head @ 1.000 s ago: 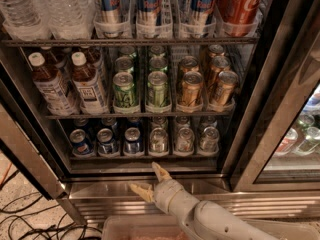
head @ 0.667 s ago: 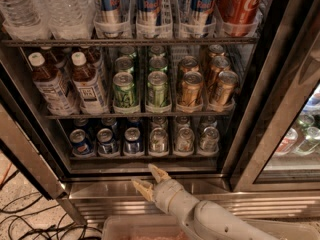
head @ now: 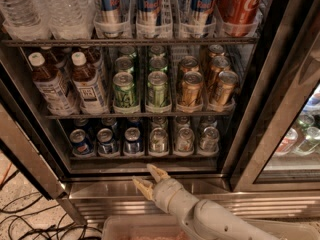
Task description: Pick pepsi can from bottom shelf of fridge
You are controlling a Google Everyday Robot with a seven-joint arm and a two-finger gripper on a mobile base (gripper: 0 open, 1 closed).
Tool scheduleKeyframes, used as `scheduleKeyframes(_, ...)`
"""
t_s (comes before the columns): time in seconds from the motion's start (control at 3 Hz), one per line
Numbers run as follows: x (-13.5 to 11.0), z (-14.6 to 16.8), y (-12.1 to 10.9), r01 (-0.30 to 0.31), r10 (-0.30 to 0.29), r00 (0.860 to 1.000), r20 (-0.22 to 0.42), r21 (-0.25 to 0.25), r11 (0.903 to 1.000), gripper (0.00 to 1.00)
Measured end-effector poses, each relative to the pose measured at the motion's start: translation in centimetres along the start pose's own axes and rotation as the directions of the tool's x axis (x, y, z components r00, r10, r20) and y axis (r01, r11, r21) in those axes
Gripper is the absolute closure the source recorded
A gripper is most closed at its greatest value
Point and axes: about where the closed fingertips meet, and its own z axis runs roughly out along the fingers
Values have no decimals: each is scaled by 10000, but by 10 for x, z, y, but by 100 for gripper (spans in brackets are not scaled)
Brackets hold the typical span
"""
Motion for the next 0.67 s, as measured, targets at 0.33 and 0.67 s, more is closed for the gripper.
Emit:
scheduleKeyframes(0.33, -13, 7, -2, 241, -240, 9996, 153, -37, 9997, 43)
scheduleKeyframes(0.67, -29, 16, -6, 540, -537, 9980, 324, -105, 9985, 33)
